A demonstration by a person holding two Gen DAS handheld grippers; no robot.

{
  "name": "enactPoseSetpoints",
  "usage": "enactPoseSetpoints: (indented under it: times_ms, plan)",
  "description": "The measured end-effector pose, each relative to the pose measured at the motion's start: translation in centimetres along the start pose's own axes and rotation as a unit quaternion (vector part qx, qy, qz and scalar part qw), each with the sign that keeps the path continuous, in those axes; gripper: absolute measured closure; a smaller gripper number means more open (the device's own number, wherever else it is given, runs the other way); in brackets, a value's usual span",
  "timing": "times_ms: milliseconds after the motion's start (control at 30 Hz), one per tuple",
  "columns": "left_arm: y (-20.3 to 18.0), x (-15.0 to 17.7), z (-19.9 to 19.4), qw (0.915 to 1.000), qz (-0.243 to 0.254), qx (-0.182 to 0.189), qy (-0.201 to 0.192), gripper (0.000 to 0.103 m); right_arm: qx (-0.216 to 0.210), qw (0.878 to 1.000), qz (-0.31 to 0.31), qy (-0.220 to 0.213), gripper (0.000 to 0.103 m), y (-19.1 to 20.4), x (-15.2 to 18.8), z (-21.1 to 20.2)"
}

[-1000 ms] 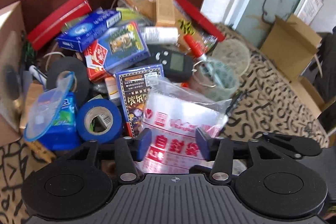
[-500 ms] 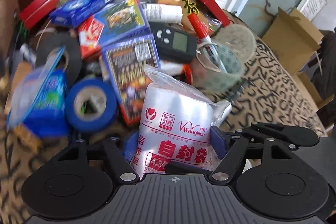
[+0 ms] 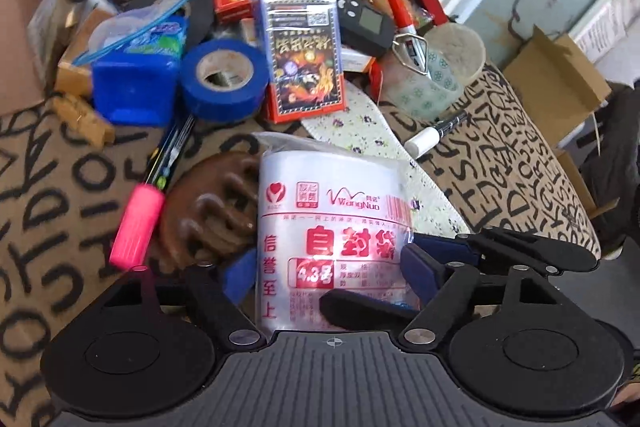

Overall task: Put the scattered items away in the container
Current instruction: 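Close the left gripper on the white-and-red bag package, then carry the package into the cardboard box and open the left gripper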

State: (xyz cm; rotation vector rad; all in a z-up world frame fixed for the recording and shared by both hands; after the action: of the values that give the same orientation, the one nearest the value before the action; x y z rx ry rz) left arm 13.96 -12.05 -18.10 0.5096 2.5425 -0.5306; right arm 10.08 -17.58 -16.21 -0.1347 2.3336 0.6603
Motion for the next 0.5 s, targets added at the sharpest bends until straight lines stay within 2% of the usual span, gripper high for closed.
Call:
enactPoseSetpoints:
  times_ms: [67,133,200,333,500]
  plan:
    - [-0.1,0.0,0.0,1.0000,0.003,-0.005,-0.004,0.031,0.001,1.000,0.012,0.001,0.033,-0.1,-0.1,0.4]
    - [0.0,0.3,-0.8,1.0000,-0.006,0.000,-0.008,0.032,0.007,1.000,0.009,0.004,0.042,0.7,-0.3,-0.1]
    - [-0.1,0.7,-2.5,0.9997,-0.015,0.010,-0.019,0.032,0.015,1.000,-0.018,0.003,0.044,2.2,-0.4,-1.2]
    - [-0.6,0.6,-7.9,0.9968,-0.007,0.006,-0.080,0.032,0.021,0.996,-0.087,-0.023,0.045,6.5,-1.6,-4.0]
    - [1.7,-2.1,-15.5,0.9859,-0.017,-0.017,-0.165,0.032,-0.002,0.985,-0.160,-0.063,0.045,12.4,-6.2,-5.7]
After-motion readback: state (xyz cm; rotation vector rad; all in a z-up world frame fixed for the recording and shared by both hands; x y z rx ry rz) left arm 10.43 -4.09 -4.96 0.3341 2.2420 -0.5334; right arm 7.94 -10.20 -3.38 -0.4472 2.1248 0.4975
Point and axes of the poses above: each gripper's, at about its wrist camera, not at the fingertips, and z roughly the way its jaws point, y to its left, x to its underside, the point moved 8 cm from there along z, roughly the way its jaws point, and after that the axes turned 8 degrees about -x, right-handed, at the moved point
